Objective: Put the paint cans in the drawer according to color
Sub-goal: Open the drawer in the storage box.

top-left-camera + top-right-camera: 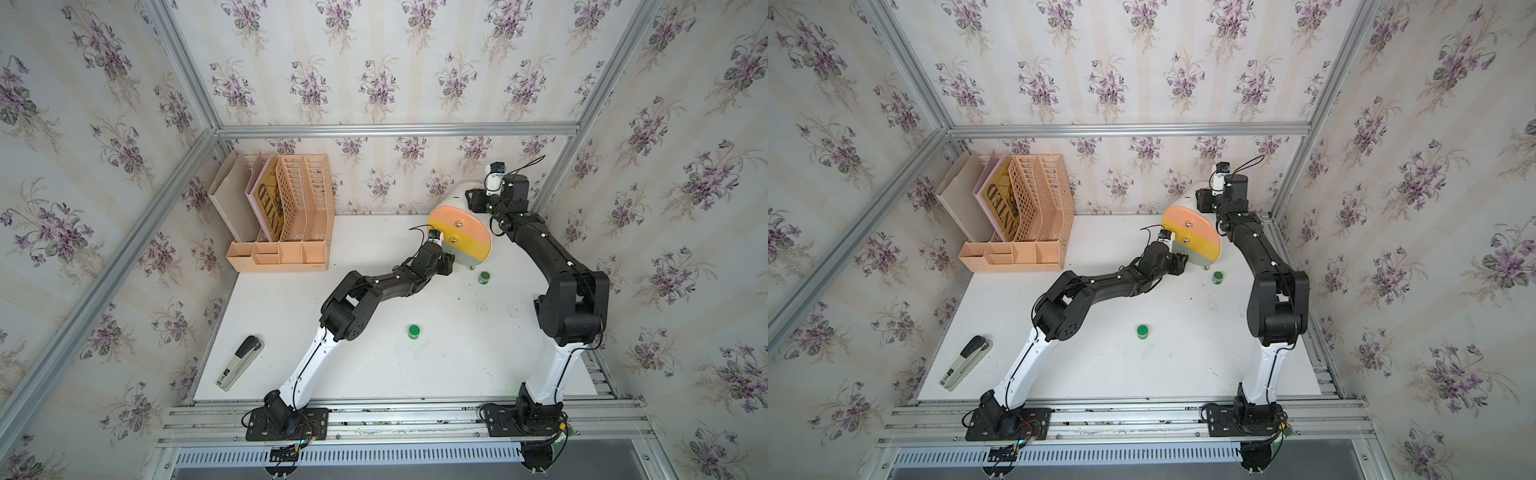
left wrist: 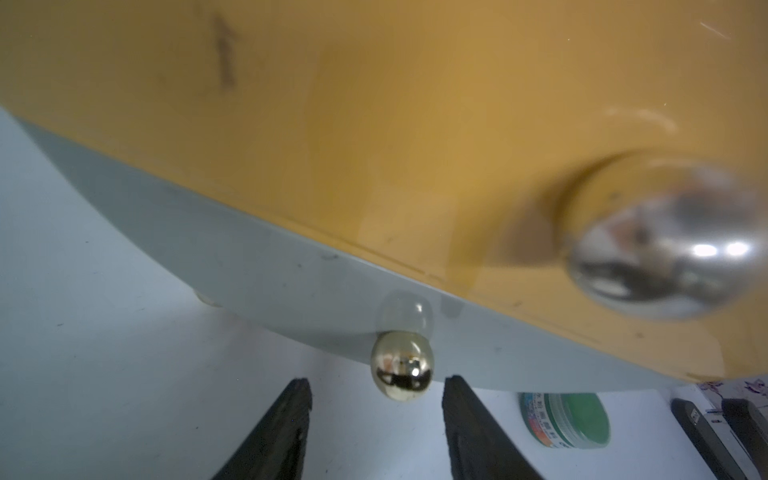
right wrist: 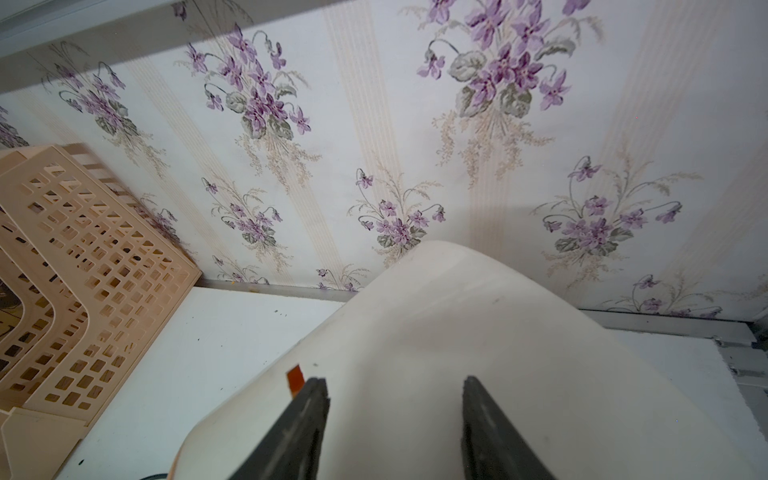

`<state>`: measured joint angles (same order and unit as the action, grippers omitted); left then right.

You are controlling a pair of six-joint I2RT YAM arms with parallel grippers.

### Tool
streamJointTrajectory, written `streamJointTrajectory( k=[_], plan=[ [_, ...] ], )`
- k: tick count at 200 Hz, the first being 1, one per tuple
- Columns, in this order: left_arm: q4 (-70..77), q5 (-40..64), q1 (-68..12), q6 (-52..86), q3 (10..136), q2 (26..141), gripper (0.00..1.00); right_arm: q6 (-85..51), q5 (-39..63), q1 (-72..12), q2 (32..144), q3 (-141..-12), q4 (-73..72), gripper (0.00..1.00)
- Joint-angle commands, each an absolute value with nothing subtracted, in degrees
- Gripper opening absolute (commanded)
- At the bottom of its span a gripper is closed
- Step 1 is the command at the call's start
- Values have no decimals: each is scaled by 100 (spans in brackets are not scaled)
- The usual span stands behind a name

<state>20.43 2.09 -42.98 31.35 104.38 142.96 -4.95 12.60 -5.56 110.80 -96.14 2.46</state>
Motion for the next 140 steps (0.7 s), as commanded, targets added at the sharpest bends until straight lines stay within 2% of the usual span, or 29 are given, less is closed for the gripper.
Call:
streamJointTrajectory(
  k=[1,89,118,140],
  plan=[
    [2264,280,-4289,3228,10565,14382,51,-615,1363,-562,11173,-9580,1072,55],
    [2275,264,-4285,3251,10763,14533,39,-614,1392,-552,11183,-9588,1087,55],
    [2265,277,-4281,3222,10769,14524,29,-615,1397,-544,11179,-9589,1096,55],
    [2282,246,-4280,3227,10730,14502,26,-615,1397,-545,11175,-9588,1090,55]
  ],
)
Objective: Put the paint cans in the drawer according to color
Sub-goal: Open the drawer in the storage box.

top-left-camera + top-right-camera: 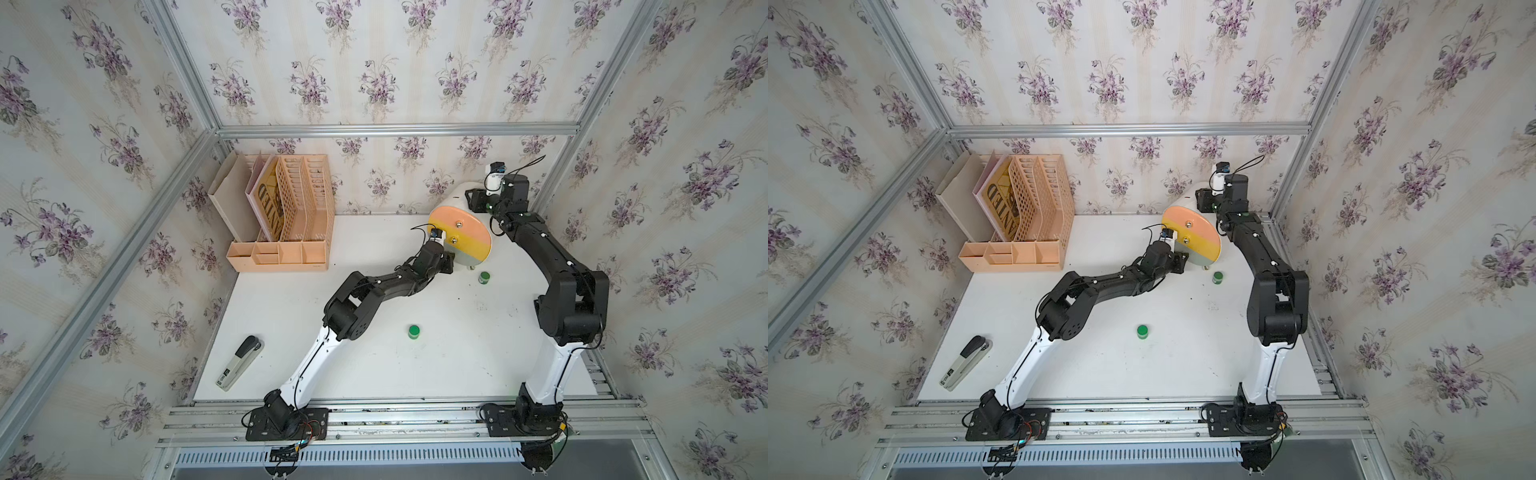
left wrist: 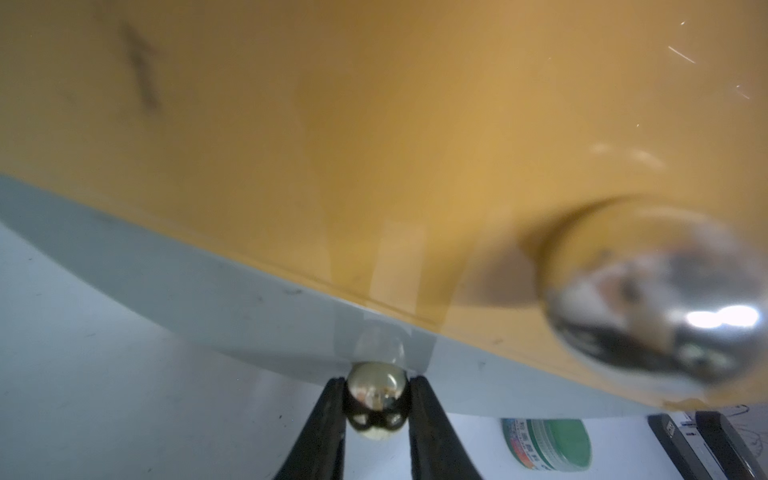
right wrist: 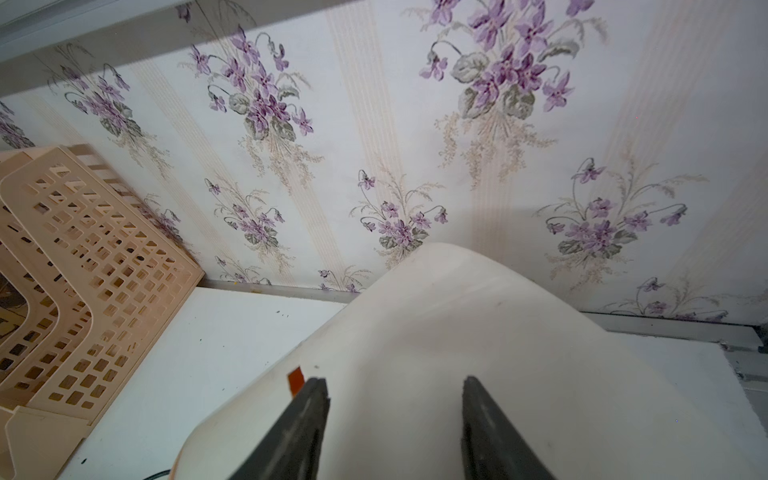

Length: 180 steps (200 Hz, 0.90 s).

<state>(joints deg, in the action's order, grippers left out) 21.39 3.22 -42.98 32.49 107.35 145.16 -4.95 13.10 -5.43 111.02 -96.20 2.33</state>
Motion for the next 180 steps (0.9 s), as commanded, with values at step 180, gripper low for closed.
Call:
streamJointTrajectory(
  k=[180],
  plan=[
    [2592,270,-4273,3230,9783,13902,2,-598,1405,-494,11163,-9598,1115,55]
  ],
)
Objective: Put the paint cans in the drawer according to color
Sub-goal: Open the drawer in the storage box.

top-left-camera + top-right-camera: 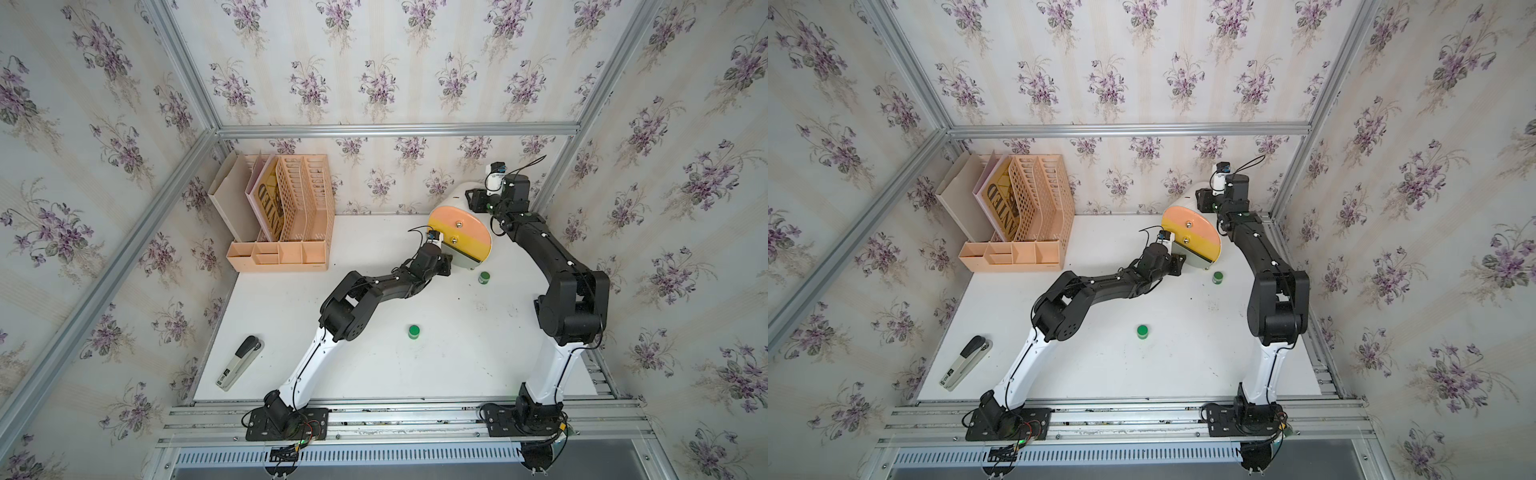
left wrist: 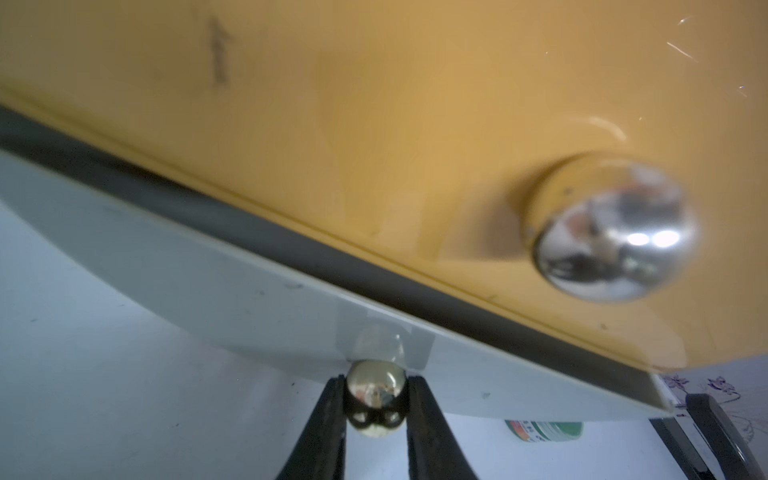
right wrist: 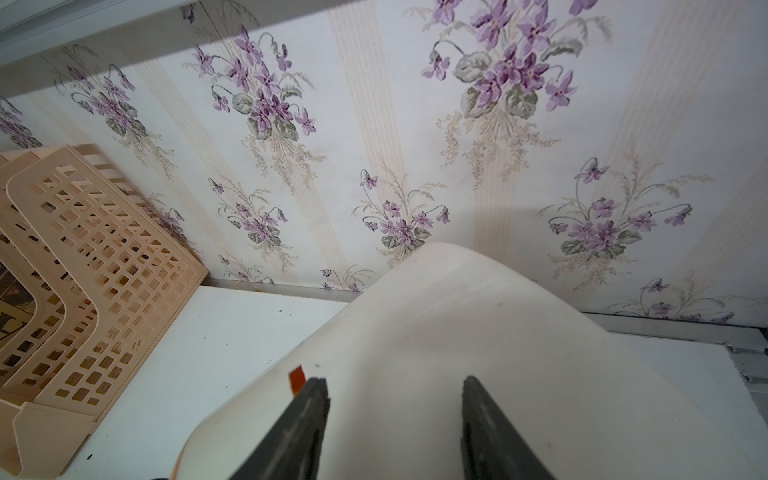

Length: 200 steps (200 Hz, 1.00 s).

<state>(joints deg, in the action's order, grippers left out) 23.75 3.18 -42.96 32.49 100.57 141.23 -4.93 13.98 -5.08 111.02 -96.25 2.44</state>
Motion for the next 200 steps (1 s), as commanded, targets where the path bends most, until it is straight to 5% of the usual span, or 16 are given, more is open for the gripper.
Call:
streamJointTrajectory(
  k=[1,200],
  plan=[
    [2601,271,-4272,3237,9769,13885,2,-598,1406,-498,11162,-9598,1116,55],
    [3022,900,-4135,2949,7423,12380,1,-545,1492,-488,11145,-9564,1104,55]
  ],
)
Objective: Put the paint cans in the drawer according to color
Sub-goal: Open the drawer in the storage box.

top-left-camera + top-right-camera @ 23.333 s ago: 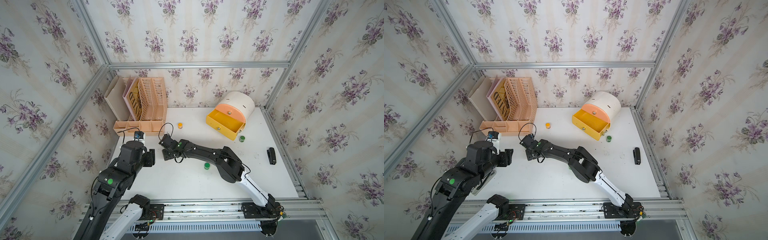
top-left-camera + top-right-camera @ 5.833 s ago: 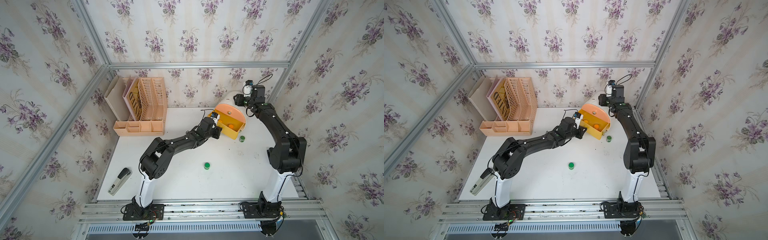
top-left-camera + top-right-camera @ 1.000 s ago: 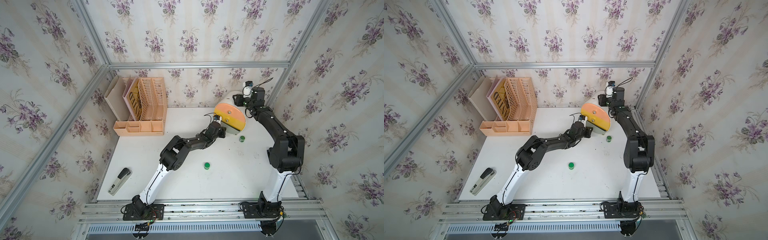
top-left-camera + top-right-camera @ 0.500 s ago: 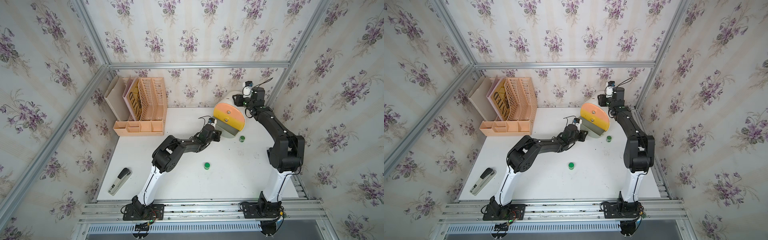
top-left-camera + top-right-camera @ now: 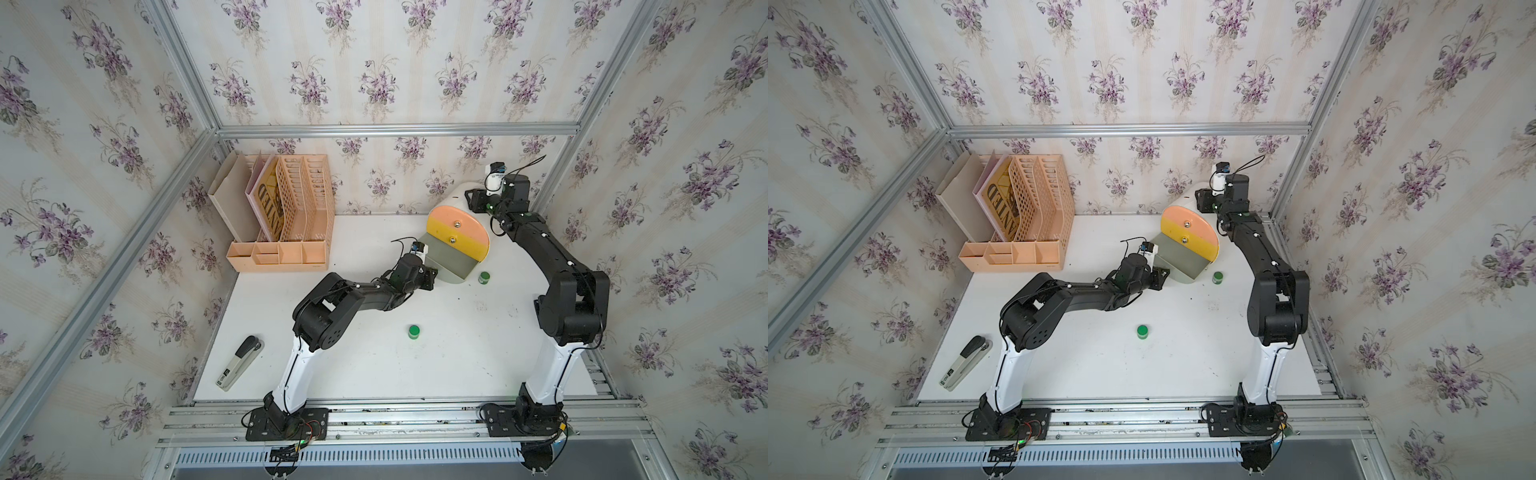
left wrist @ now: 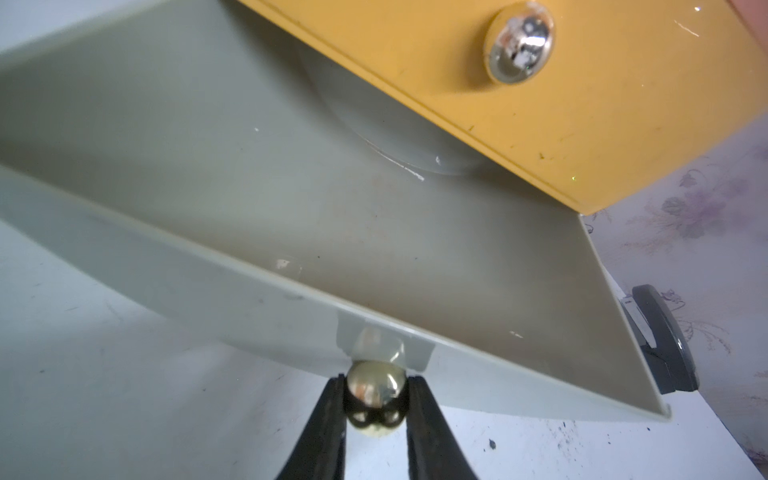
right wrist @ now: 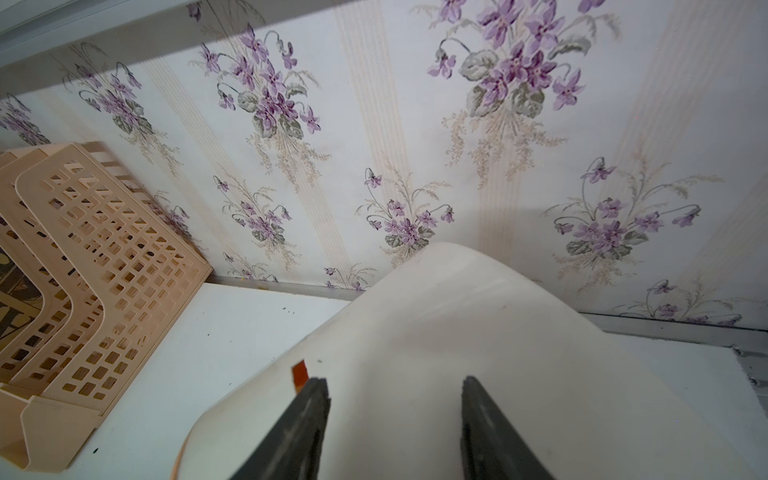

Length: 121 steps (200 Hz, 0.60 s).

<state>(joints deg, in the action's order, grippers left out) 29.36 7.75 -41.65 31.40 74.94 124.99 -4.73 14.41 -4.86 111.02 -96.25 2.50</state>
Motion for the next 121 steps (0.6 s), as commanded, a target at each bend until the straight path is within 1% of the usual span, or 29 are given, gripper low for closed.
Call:
streamJointTrajectory(
  k=[1,41,57,94,104,121],
  plan=[
    [3018,898,-4133,2938,7425,12378,1,-541,1493,-490,11140,-9563,1101,54],
    [3000,1387,-3975,2897,7332,12358,1,-470,1562,-491,11065,-9424,989,54],
    [2904,1436,-3925,2836,7337,12362,2,-465,1590,-484,11073,-9420,976,54],
    [2770,1529,-3894,2754,7409,12399,7,-483,1634,-491,11093,-9423,976,54],
    [2763,1542,-3893,2743,7439,12410,10,-479,1635,-491,11091,-9421,984,54],
    [2754,1541,-3894,2753,7478,12411,20,-466,1661,-484,11083,-9422,984,54]
  ],
)
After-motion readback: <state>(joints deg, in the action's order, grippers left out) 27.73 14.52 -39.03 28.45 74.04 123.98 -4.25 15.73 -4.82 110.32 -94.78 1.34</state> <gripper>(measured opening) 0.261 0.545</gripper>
